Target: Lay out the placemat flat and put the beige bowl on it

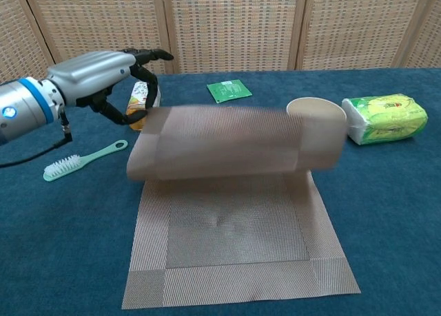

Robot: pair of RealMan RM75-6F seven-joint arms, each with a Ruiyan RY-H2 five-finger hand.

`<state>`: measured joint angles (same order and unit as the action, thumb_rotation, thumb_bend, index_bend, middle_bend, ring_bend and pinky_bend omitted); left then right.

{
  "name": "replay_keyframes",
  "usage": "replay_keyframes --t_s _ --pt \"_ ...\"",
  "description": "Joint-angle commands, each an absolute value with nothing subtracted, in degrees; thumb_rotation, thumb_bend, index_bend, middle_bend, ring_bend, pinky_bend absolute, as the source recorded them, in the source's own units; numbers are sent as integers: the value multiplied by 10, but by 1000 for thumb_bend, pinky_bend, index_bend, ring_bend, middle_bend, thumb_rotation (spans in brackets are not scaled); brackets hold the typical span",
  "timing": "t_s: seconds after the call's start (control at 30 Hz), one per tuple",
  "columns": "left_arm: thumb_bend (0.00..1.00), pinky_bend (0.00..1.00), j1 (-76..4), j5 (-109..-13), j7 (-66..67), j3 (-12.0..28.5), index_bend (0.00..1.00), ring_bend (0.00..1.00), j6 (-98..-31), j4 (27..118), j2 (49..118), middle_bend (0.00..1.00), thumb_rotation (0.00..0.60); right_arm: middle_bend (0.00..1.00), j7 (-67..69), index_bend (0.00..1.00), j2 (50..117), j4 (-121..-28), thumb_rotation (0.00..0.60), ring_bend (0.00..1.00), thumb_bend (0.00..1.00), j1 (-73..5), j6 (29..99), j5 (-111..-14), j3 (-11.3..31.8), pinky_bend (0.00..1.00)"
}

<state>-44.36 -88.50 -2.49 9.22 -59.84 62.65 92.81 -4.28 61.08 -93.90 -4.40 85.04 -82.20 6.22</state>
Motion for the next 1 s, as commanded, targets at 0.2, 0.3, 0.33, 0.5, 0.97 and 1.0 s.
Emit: replay_keyframes --t_s 0.2,0.3,0.33,0.5,0.97,1.0 --pt "534 0 -481 -760 2 152 785 0 -503 500 968 0 600 0 -51 34 617 -934 600 0 0 -49 838 -815 61 0" --pt "534 0 -485 -740 15 159 767 0 -496 462 985 0 600 0 -54 34 619 -932 600 0 0 -50 836 -813 61 0" --pt "520 0 -486 -731 21 162 685 0 -494 450 990 0 600 0 -55 34 619 -932 600 0 0 -50 835 -813 61 0" --pt "6 0 -481 -686 2 200 0 0 -510 459 992 0 600 0 -61 34 623 -928 600 0 0 -52 831 -809 61 0" --pt "0 0 -346 -632 127 197 0 0 -674 818 791 0 600 0 -73 47 643 -912 600 0 0 -69 823 -848 49 0" --pt "0 0 -332 -624 139 193 0 0 -689 843 780 0 600 0 -74 50 645 -908 600 0 0 -74 817 -855 47 0"
